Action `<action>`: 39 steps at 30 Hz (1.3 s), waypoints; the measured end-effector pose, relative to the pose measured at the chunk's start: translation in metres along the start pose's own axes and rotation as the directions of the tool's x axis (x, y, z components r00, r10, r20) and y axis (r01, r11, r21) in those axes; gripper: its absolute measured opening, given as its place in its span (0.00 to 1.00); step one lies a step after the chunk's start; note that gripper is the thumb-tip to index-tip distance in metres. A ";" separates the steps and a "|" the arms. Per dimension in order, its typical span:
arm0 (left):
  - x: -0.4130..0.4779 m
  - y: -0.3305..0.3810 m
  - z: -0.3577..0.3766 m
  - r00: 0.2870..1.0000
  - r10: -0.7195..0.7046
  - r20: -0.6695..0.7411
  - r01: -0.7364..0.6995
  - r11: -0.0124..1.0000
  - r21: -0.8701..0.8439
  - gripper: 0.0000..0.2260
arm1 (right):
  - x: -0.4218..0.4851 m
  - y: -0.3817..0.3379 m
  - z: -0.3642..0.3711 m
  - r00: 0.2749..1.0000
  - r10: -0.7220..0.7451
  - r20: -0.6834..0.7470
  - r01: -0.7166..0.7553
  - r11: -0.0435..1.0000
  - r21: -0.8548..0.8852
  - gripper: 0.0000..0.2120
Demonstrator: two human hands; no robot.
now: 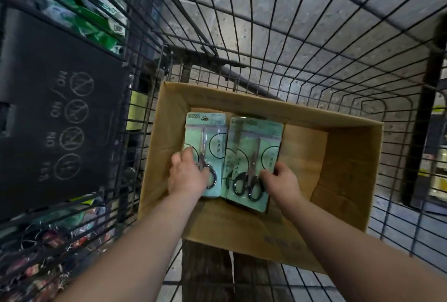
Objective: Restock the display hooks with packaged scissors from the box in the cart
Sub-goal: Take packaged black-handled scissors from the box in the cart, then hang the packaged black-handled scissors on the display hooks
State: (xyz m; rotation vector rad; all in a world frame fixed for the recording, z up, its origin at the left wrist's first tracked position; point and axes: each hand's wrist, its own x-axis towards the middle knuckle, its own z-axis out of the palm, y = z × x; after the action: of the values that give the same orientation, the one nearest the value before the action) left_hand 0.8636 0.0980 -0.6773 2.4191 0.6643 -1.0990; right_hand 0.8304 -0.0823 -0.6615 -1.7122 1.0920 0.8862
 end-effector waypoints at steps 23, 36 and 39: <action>-0.062 -0.002 -0.040 0.970 -0.222 0.103 0.225 0.642 -0.733 0.02 | -0.066 -0.027 -0.041 0.987 -0.119 0.112 0.133 0.983 -0.127 0.13; -0.194 -0.016 -0.133 0.975 -0.219 -0.039 0.063 0.438 -0.897 0.08 | -0.182 -0.107 -0.069 0.890 -0.388 0.241 0.440 0.868 -0.229 0.12; -0.219 -0.031 -0.147 0.968 -0.239 -0.073 0.025 0.381 -0.924 0.08 | -0.207 -0.122 -0.066 0.844 -0.450 0.292 0.516 0.829 -0.214 0.14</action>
State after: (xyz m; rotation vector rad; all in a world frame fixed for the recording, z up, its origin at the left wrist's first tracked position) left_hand 0.8051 0.1458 -0.4226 1.4532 1.1683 -0.2921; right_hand 0.8772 -0.0578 -0.4175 -1.9420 0.3430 0.9063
